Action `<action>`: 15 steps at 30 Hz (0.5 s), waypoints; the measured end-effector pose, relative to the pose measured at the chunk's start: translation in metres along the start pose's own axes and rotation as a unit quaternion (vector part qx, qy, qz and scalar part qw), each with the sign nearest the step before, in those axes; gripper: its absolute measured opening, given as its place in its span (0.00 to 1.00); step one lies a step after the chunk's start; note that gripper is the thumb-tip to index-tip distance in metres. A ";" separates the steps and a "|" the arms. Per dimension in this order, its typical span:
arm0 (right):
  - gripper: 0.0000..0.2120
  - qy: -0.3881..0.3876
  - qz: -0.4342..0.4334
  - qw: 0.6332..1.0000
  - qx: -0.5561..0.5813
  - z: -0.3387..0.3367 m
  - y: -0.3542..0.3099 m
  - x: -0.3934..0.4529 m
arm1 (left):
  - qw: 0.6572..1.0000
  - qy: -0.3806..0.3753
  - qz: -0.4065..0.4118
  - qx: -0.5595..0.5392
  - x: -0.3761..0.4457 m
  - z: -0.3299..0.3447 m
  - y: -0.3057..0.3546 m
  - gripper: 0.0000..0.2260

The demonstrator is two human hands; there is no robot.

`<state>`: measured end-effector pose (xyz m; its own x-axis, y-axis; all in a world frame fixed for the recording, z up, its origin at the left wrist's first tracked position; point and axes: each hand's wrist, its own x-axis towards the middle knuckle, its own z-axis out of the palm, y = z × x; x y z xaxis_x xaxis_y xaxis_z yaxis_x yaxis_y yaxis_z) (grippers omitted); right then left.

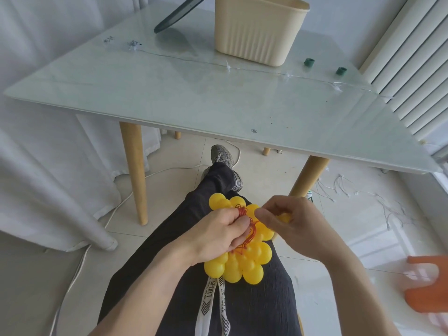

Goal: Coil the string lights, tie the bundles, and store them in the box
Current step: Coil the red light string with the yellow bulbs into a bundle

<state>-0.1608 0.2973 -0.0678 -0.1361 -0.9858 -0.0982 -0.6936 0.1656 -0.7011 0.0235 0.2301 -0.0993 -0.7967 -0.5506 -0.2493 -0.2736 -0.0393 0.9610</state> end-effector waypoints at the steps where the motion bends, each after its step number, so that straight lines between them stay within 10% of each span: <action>1: 0.14 -0.022 0.010 1.000 -0.016 -0.002 0.002 0.000 | 1.000 0.001 0.000 0.014 0.001 -0.001 0.002 0.17; 7: 0.08 0.084 -0.022 0.996 0.029 -0.023 0.001 0.004 | 0.998 -0.033 -0.015 0.049 0.018 -0.016 0.030 0.19; 15: 0.17 -0.069 -0.135 0.984 0.097 -0.062 -0.027 0.028 | 0.985 -0.127 -0.013 0.116 0.046 -0.041 0.101 0.15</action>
<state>-0.1895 0.2666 -0.0081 0.1401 -0.9898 0.0241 -0.5423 -0.0971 -0.8345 -0.0191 0.1668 -0.0091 -0.8894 -0.3235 -0.3229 -0.3874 0.1585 0.9082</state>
